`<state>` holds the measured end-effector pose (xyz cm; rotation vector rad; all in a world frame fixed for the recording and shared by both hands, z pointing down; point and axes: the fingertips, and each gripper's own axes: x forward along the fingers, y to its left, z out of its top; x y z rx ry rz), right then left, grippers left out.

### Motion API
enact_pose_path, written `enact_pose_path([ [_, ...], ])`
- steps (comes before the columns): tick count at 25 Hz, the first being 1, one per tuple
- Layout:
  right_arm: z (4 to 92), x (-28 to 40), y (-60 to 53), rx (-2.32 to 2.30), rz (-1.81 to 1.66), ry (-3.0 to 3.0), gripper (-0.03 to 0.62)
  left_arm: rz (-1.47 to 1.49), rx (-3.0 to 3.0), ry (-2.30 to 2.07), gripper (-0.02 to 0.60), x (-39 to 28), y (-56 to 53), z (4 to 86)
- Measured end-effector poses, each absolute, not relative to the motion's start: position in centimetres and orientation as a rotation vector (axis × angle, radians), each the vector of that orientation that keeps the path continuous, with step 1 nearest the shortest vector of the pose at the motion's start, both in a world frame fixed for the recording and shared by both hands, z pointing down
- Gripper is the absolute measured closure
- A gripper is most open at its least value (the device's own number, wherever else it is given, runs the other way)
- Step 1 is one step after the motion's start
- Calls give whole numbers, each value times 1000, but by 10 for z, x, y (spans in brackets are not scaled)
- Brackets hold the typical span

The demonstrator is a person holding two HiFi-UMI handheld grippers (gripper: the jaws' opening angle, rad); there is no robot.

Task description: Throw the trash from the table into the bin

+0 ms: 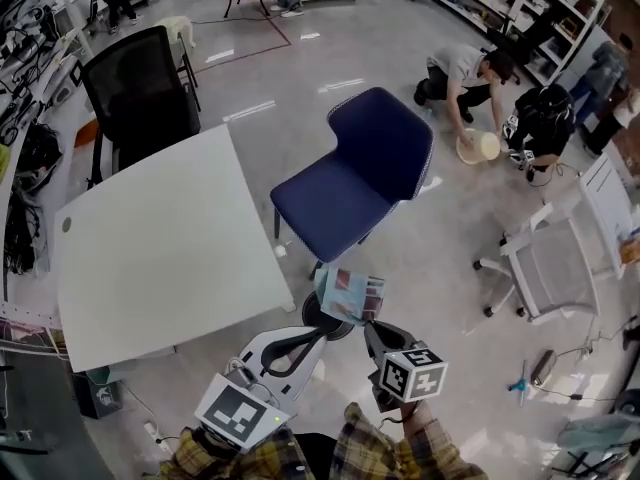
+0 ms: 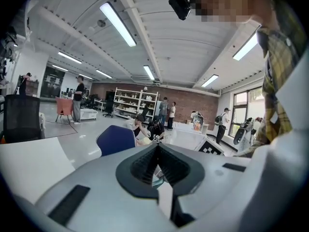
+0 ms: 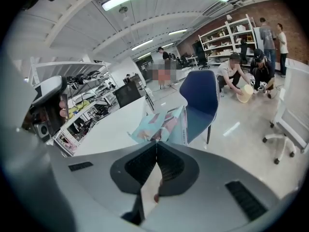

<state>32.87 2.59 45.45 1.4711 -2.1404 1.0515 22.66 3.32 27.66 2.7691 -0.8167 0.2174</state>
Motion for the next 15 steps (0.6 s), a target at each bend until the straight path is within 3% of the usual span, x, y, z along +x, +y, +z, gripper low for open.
enact_pose_path([
  [15,577,333,32,1472,1221,-1961,594,385,2793,-597,575,249,36,375],
])
